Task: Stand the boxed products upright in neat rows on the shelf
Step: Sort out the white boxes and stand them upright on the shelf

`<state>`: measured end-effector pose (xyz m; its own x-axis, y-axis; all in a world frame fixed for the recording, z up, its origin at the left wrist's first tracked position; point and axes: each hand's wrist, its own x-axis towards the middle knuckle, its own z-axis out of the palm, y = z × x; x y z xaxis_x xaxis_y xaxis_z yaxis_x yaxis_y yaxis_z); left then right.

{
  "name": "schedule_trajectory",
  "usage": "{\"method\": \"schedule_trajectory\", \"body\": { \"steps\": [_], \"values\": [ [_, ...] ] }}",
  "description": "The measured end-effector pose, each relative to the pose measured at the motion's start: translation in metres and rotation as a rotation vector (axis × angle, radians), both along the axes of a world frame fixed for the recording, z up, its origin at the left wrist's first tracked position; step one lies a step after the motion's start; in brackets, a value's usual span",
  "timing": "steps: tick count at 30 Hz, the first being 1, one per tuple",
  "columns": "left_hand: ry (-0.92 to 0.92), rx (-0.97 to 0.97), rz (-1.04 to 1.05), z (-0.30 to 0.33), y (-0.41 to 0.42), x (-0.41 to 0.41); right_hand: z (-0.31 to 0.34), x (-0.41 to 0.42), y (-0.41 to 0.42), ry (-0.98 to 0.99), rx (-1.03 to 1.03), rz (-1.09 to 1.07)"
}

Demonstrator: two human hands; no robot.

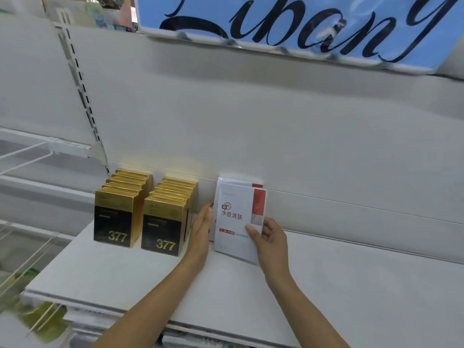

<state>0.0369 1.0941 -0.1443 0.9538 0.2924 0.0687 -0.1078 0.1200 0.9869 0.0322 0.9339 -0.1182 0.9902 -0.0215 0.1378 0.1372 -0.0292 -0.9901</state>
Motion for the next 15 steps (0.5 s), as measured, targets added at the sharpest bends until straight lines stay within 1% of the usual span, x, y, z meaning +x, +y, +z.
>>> {"method": "schedule_trajectory", "body": {
  "steps": [3, 5, 8, 11, 15],
  "values": [
    [0.001, -0.017, -0.012, -0.002, -0.001, 0.0, -0.007, -0.003, 0.006, -0.127, -0.157, -0.105],
    [-0.001, 0.013, -0.01, -0.005, -0.001, 0.001, -0.013, -0.001, 0.006, -0.2, -0.289, -0.172],
    [-0.02, 0.038, 0.005, -0.008, -0.003, 0.002, -0.02, 0.007, 0.007, -0.222, -0.418, -0.164],
    [-0.005, 0.047, 0.028, -0.009, -0.003, 0.003, -0.02, 0.01, 0.013, -0.217, -0.409, -0.1],
    [0.027, 0.107, 0.042, -0.012, -0.002, 0.003, -0.019, 0.01, 0.016, -0.22, -0.395, -0.091]
  ]
}}
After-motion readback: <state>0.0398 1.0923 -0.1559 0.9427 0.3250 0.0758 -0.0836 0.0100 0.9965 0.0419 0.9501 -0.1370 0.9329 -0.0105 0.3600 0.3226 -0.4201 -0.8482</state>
